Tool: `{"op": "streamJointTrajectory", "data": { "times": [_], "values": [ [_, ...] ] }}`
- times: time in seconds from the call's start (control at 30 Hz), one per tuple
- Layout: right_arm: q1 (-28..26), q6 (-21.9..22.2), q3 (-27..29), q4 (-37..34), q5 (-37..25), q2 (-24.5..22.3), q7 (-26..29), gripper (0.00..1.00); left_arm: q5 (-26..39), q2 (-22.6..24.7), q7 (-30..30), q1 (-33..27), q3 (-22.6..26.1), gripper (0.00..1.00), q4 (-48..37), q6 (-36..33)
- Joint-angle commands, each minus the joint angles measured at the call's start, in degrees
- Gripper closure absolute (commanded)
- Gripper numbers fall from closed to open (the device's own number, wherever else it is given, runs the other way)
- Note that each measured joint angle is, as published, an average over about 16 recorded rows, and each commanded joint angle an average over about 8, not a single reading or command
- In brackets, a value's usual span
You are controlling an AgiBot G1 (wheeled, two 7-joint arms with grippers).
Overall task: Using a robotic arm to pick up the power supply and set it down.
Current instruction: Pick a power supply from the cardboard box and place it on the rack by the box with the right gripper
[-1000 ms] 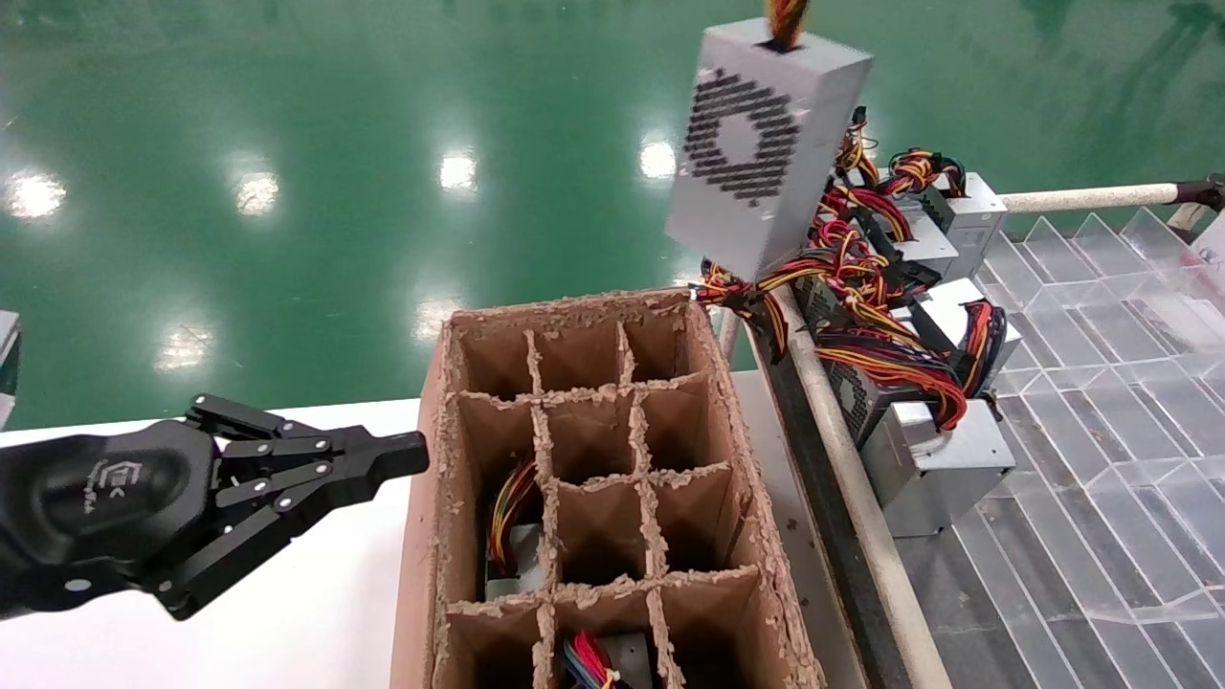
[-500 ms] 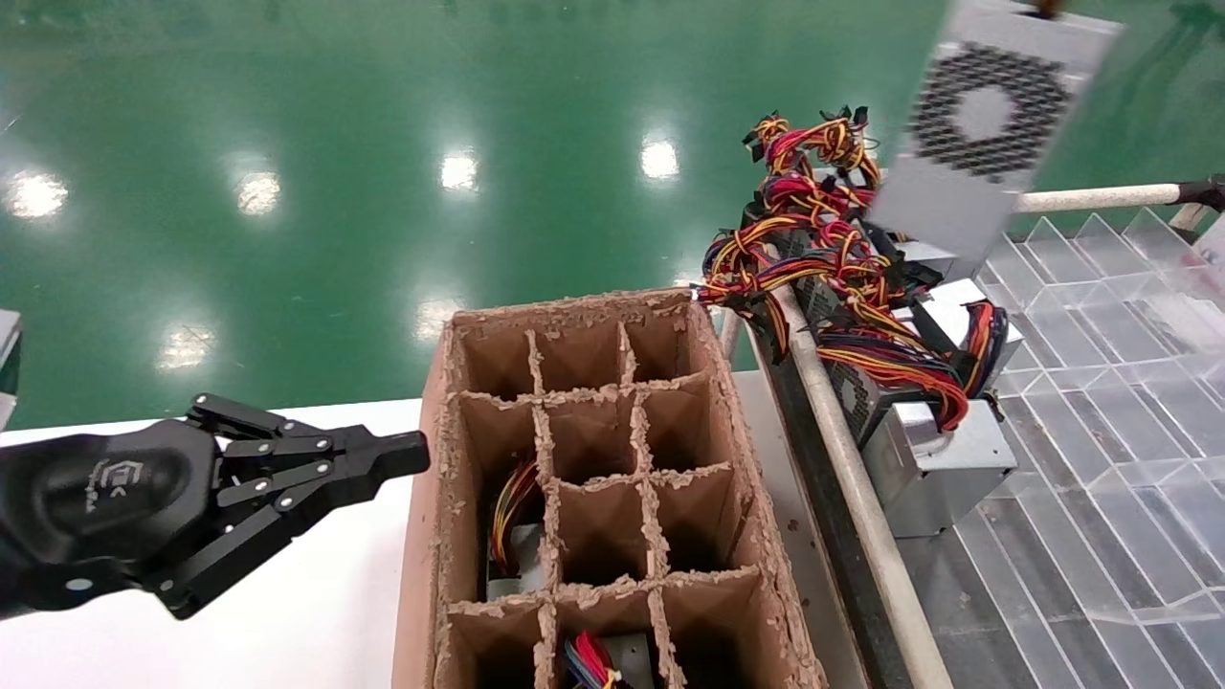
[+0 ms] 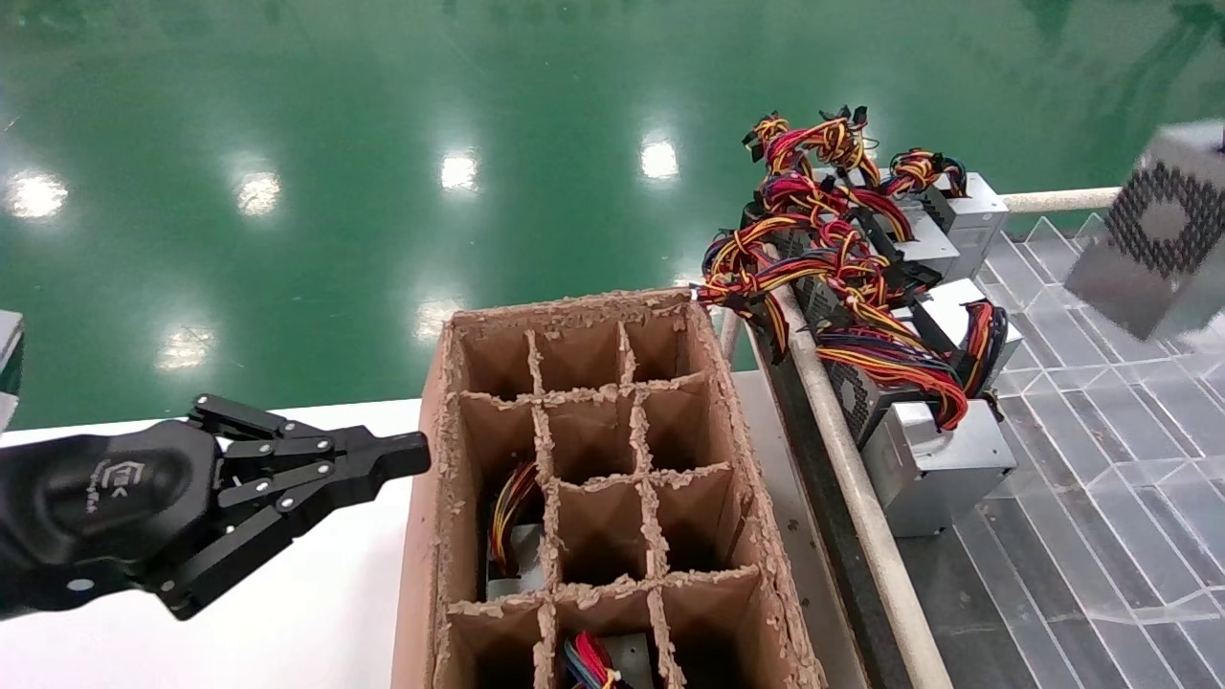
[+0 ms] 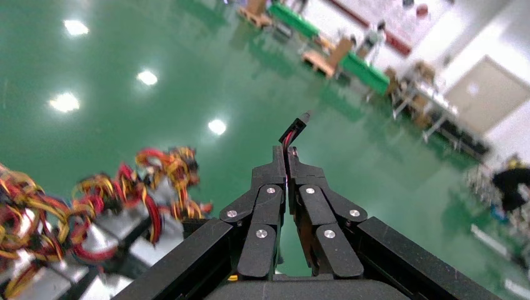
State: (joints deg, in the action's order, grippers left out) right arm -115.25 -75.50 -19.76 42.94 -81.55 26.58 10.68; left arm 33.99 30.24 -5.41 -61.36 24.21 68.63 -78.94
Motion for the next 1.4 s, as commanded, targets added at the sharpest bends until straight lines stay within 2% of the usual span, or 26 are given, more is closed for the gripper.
{"op": "streamJointTrajectory", "data": {
  "times": [0.03, 0.4, 0.87, 1.13, 1.4],
  "values": [
    [1.4, 0.73, 0.01, -1.47, -0.08, -0.37, -1.03, 1.0, 0.0, 0.0, 0.0, 0.0, 0.0, 1.0, 0.0, 0.0],
    [5.48, 5.59, 1.0, -16.56, 1.87, 4.86, -11.85, 1.0, 0.0, 0.0, 0.0, 0.0, 0.0, 1.0, 0.0, 0.0],
    [2.08, 11.03, 1.75, -32.95, 2.73, 13.08, -23.11, 1.0, 0.0, 0.0, 0.0, 0.0, 0.0, 1.0, 0.0, 0.0],
    [0.44, 13.56, 2.54, -37.85, 3.64, 13.95, -25.79, 1.0, 0.0, 0.0, 0.0, 0.0, 0.0, 1.0, 0.0, 0.0],
    [-1.22, 12.66, 2.27, -39.55, 3.24, 14.08, -27.33, 1.0, 0.0, 0.0, 0.0, 0.0, 0.0, 1.0, 0.0, 0.0]
  ]
}}
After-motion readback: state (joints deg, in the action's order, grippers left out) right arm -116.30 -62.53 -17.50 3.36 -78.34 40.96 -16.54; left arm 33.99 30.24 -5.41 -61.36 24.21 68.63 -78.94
